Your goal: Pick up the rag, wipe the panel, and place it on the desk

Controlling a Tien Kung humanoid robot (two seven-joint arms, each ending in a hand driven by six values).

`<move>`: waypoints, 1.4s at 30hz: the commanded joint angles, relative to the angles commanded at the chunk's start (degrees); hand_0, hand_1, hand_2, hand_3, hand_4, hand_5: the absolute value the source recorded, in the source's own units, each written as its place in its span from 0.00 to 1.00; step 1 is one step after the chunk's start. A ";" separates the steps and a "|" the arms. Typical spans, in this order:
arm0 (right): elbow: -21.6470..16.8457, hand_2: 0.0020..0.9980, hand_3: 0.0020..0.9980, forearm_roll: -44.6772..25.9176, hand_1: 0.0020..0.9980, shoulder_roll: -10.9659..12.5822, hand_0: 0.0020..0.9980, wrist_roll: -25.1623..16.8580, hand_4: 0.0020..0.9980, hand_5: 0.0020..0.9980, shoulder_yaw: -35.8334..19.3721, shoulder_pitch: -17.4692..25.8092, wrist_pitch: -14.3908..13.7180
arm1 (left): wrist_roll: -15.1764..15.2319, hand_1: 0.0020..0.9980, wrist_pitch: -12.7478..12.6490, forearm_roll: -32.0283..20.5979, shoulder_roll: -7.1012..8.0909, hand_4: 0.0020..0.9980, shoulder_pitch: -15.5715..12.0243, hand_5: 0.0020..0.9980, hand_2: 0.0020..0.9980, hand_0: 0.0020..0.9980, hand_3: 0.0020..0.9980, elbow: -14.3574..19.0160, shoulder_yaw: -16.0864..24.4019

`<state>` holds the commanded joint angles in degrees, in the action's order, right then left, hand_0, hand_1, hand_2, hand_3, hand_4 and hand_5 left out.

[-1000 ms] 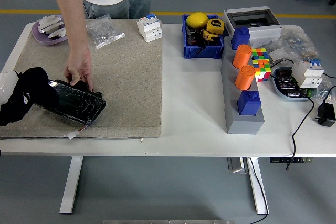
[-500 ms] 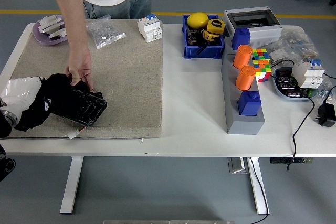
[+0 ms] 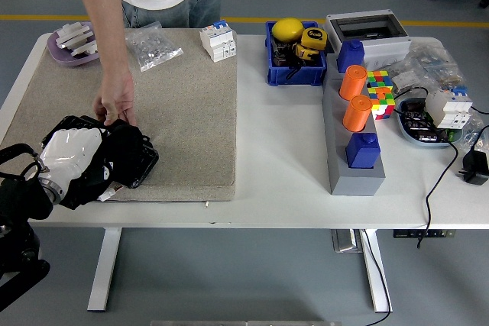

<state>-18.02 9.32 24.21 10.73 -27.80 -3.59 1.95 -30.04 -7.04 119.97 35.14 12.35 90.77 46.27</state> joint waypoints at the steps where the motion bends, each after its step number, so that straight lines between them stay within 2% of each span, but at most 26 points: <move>1: 0.13 0.70 0.66 -0.24 0.68 -0.04 0.81 0.01 0.99 0.77 0.15 -0.02 0.01 | -0.32 0.22 0.03 0.12 -0.08 0.44 -0.05 0.00 0.52 0.25 0.54 0.38 -0.27; 13: 0.43 0.70 0.67 -0.95 0.68 0.00 0.81 0.05 0.99 0.78 0.75 0.24 0.16 | -5.40 0.22 0.04 1.01 -1.18 0.45 -1.14 0.00 0.52 0.25 0.54 3.95 -1.48; 22: 0.40 0.70 0.67 -0.86 0.68 -0.13 0.81 0.02 0.99 0.78 0.72 0.17 0.07 | -6.60 0.21 0.09 1.08 -1.80 0.47 -1.45 0.00 0.52 0.25 0.54 6.80 -1.27; 30: 0.37 0.70 0.67 -1.05 0.68 -0.17 0.81 0.04 0.99 0.78 1.06 0.19 0.06 | -6.94 0.21 0.23 0.95 -2.26 0.47 -1.42 0.00 0.52 0.25 0.54 8.03 -0.40; 35: 0.38 0.70 0.67 -1.14 0.68 -0.20 0.81 0.03 0.99 0.78 1.21 0.15 0.02 | -6.90 0.21 -0.09 0.63 -2.52 0.49 -0.81 0.00 0.52 0.25 0.54 5.78 -0.10; 42: 0.18 0.70 0.66 -0.50 0.68 -0.10 0.81 0.01 0.99 0.78 0.86 -0.11 -0.10 | -5.87 0.21 -1.37 0.89 -2.27 0.48 0.31 0.00 0.52 0.25 0.54 -0.01 0.74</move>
<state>-17.84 8.81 24.11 10.75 -26.94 -3.70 1.85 -35.91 -8.41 120.86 32.87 12.66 90.76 47.01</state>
